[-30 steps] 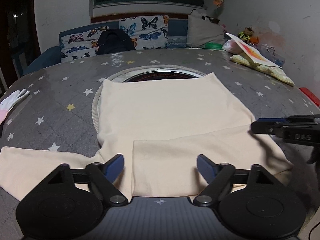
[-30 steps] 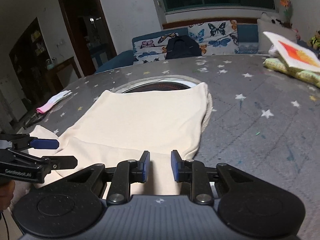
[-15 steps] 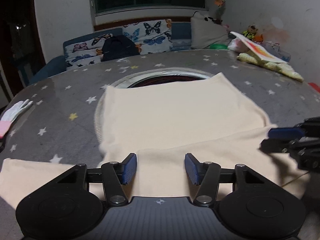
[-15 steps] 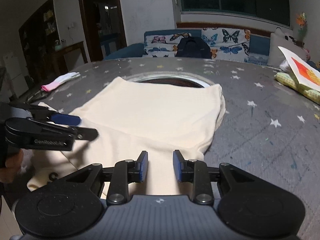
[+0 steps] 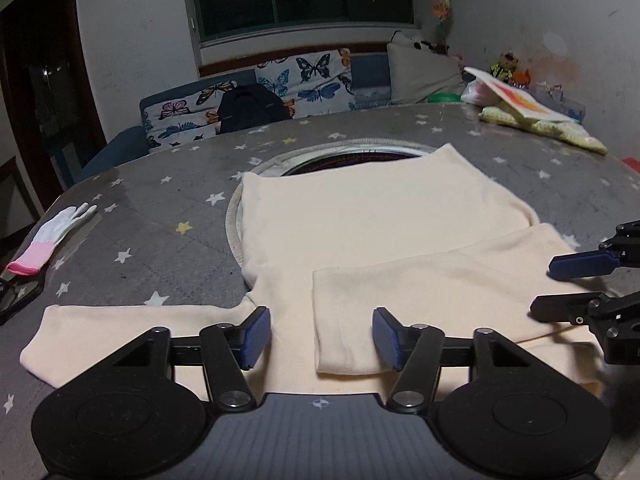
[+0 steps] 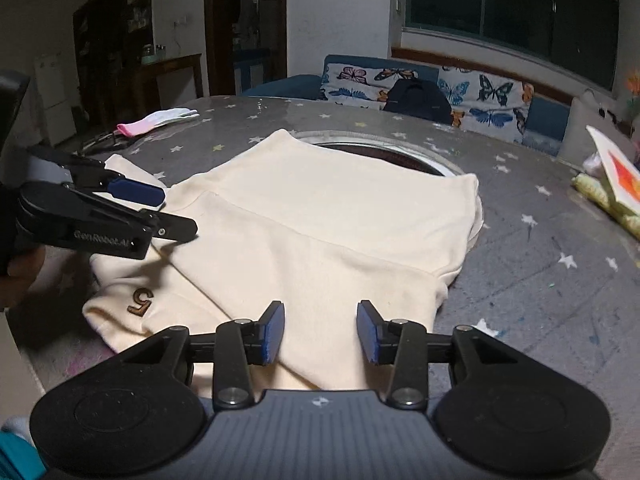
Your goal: Fold clothes
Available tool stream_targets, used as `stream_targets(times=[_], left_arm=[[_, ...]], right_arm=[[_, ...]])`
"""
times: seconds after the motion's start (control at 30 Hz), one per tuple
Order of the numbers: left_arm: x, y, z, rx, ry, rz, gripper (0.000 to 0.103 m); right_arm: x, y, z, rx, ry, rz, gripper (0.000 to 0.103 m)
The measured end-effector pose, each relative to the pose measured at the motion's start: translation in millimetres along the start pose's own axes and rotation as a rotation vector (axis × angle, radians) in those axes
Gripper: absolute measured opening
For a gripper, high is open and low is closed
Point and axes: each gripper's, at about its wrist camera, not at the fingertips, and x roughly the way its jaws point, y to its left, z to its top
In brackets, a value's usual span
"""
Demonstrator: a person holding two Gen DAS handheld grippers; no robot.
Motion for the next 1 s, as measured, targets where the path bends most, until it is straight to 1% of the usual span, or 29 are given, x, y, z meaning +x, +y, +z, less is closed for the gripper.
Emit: stream_targets(times=[0.07,0.13,0.2,0.33,0.4,0.47,0.57,0.67,0.83,0.9,1.0], left_arm=[[0.5,1.9,-1.7,-0.017,0.015,-0.003,0.063],[2.6,5.8,-3.9,-0.049,0.043,-0.012,0.064],[1.3,11.7,-5.9,-0.084,0.059,-0.020,0.067],[-12.4,27.5,-8.3,-0.134,0.037,-0.004,0.072],[-17.8,39.2,-9.1,-0.164,0.026,0.017,0.072],[-21.0,53.9,-10.6,-0.205,0.020,0.049,0.073],[-22.7,79.8,-13.4,-0.270,0.020,0.116,0.073],[-26.5,109.7,-18.6,-0.332,0.010,0.197,0.073],[-26.0,162.7,-27.8,-0.440,0.001,0.349,0.071],[-22.2,179.6,-31.4,-0.478,0.013,0.390,0.071],[-18.5,198.8,-35.9,-0.519,0.024,0.431,0.070]], right_arm=[[-1.5,1.4,0.0,-0.003,-0.002,0.009,0.046],[-0.3,2.4,-1.1,-0.004,0.005,0.017,0.047],[2.6,3.0,-3.2,-0.003,0.011,0.016,0.048],[0.4,4.1,2.2,-0.001,-0.006,0.028,0.053],[0.1,6.5,6.1,-0.004,-0.020,0.037,0.057],[3.7,9.2,9.2,0.002,-0.024,0.050,0.063],[15.6,12.3,9.5,0.009,-0.003,0.071,0.065],[20.4,15.0,9.1,0.005,0.005,0.071,0.070],[19.8,16.1,10.2,0.004,0.011,0.071,0.070],[19.4,16.8,10.5,0.007,0.011,0.070,0.070],[19.5,17.3,11.4,0.008,0.012,0.068,0.070]])
